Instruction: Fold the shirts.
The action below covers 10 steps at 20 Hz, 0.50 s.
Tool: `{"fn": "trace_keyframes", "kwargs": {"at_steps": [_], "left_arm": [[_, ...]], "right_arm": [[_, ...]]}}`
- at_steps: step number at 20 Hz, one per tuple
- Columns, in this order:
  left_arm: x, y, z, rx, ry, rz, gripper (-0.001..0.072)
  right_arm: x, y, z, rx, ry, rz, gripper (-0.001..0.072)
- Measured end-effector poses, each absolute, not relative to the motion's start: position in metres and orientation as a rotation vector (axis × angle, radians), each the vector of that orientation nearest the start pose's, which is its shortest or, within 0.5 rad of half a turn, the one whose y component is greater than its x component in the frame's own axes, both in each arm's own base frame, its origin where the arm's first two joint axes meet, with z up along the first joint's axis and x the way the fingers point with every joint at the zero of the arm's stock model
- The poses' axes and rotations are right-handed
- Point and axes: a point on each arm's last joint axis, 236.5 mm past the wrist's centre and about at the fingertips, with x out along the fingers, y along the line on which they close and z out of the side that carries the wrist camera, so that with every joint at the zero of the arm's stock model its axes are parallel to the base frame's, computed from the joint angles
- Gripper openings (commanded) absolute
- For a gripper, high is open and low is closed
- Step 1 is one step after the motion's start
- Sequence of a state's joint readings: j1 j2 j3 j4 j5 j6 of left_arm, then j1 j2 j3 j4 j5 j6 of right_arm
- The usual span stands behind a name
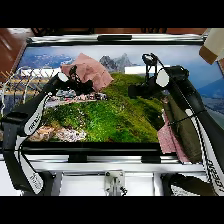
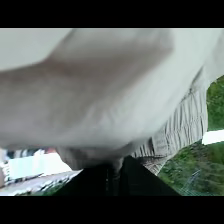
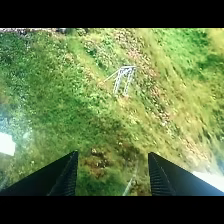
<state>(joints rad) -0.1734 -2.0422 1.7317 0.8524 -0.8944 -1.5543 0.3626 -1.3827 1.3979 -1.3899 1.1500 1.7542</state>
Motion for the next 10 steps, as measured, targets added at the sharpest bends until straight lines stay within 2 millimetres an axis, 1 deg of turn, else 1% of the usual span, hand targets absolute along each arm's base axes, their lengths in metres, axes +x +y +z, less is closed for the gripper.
{"fn": "trace_keyframes", "kwargs": {"at_steps": [2,3,5,6,7,8,9,10], "left_arm": [[0.553,-0.223,-0.079,-0.600,1.188,-0.407,0.0037],[0.554,-0.225,-0.066,-0.582,1.167,-0.435,0.0037],[0.555,-0.229,-0.023,-0.532,1.092,-0.502,0.0037],[0.550,-0.231,-0.001,-0.497,1.071,-0.540,0.0037],[0.544,-0.234,0.028,-0.462,1.031,-0.581,0.0037],[0.536,-0.238,0.060,-0.432,0.989,-0.624,0.0037],[0.524,-0.242,0.083,-0.394,0.968,-0.657,0.0037],[0.508,-0.247,0.099,-0.349,0.970,-0.682,0.0037]], "right_arm": [[0.399,0.193,0.058,0.110,1.192,0.320,0.0551],[0.397,0.191,0.058,0.102,1.198,0.318,0.0551],[0.392,0.181,0.062,0.060,1.204,0.298,0.0551],[0.389,0.172,0.066,0.029,1.201,0.279,0.0551],[0.386,0.161,0.072,-0.009,1.196,0.254,0.0551],[0.381,0.149,0.080,-0.045,1.189,0.228,0.0551],[0.376,0.138,0.089,-0.072,1.182,0.205,0.0551],[0.369,0.129,0.097,-0.093,1.178,0.184,0.0551]]}}
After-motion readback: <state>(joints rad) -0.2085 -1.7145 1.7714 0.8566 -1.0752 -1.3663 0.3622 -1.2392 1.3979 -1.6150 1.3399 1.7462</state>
